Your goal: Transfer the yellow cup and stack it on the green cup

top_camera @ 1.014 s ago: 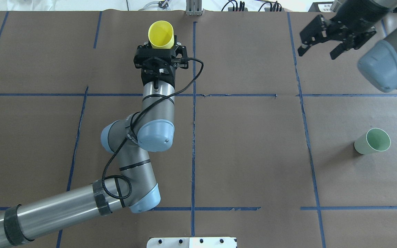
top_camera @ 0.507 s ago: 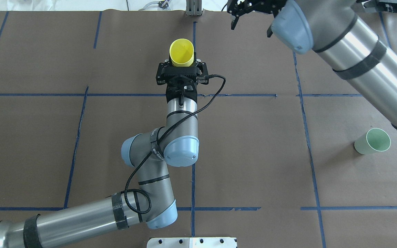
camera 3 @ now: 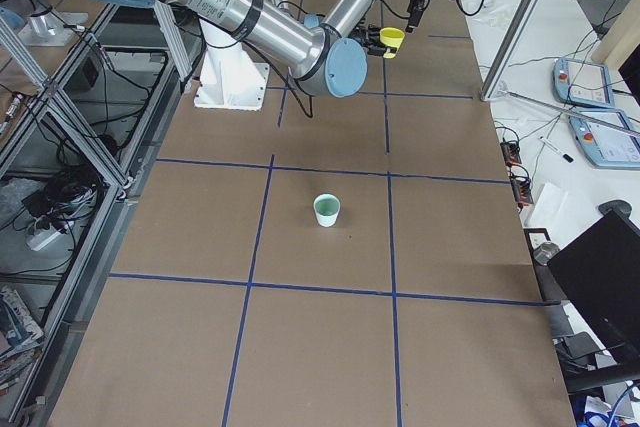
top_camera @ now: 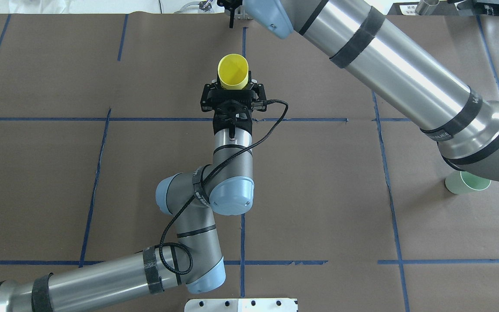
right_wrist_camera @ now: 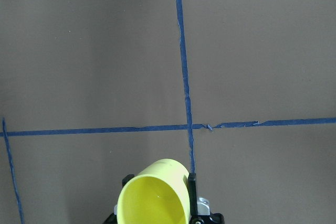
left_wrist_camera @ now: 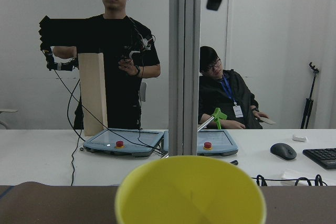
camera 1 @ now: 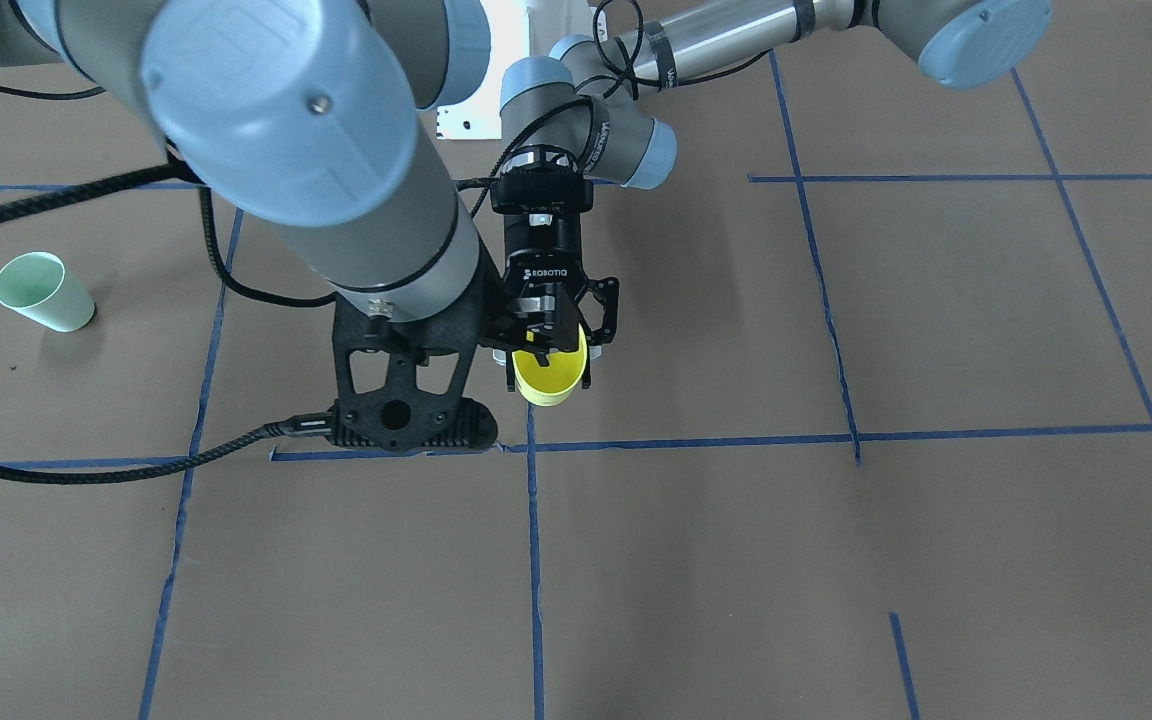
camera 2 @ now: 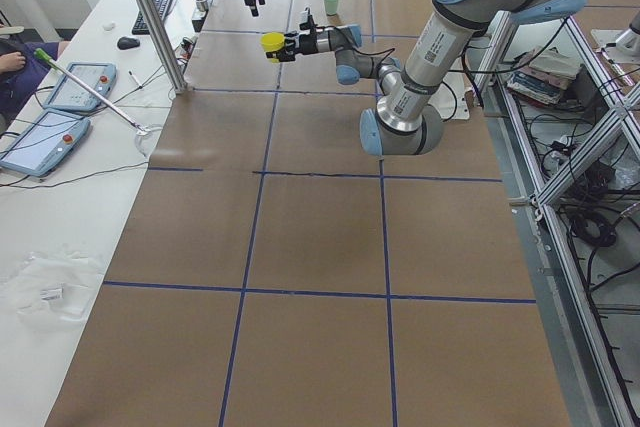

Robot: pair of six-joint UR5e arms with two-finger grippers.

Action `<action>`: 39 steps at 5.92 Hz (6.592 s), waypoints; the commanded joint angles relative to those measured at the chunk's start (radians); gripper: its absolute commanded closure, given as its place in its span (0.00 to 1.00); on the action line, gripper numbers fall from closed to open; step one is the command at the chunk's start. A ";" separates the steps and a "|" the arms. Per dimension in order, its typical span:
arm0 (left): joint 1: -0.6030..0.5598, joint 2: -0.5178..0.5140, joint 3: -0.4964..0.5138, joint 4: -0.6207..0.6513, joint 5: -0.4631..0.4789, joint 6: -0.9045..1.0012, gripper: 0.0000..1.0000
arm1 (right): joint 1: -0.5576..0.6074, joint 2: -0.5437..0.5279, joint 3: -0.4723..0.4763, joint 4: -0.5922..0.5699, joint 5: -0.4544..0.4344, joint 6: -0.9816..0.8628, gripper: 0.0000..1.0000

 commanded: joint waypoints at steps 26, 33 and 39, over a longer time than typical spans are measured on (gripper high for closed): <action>-0.097 0.138 -0.252 -0.009 -0.283 0.294 0.00 | 0.143 -0.516 0.749 -0.213 -0.043 -0.203 1.00; -0.432 0.297 -0.451 0.546 -1.218 0.223 0.00 | 0.264 -1.098 0.982 -0.146 -0.082 -0.720 1.00; -0.490 0.389 -0.609 0.698 -1.428 0.152 0.00 | 0.264 -1.255 0.758 0.221 -0.049 -0.727 1.00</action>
